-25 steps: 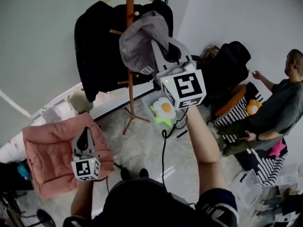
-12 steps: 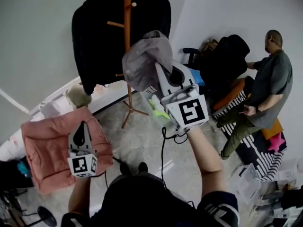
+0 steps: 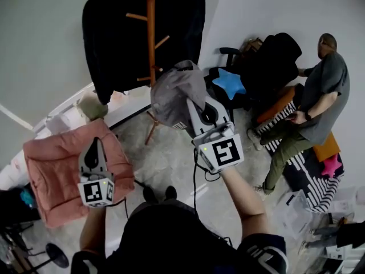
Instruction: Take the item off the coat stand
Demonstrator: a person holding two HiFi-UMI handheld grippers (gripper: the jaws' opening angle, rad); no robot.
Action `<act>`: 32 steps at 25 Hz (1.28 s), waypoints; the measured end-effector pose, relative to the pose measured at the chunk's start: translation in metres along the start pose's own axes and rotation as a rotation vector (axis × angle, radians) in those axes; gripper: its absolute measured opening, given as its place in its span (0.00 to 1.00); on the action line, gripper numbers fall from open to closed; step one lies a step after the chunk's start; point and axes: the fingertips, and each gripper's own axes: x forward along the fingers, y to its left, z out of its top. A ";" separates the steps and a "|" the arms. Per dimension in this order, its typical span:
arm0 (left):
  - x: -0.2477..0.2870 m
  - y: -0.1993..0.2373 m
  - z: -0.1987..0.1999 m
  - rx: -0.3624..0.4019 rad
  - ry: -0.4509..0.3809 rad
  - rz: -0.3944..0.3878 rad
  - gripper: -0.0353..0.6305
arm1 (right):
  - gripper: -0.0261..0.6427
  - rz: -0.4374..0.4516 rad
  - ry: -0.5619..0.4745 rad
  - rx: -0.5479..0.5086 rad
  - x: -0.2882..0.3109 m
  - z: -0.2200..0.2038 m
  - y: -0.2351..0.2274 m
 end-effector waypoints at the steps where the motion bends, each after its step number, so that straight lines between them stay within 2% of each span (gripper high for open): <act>1: 0.000 0.001 0.000 0.000 -0.001 0.000 0.09 | 0.08 -0.001 0.020 0.009 -0.003 -0.008 0.002; 17: 0.000 0.001 -0.010 0.017 0.009 0.011 0.09 | 0.08 -0.019 0.133 0.120 -0.052 -0.093 0.030; 32: -0.006 -0.009 -0.028 0.016 0.010 -0.016 0.09 | 0.08 -0.079 0.219 0.107 -0.081 -0.154 0.034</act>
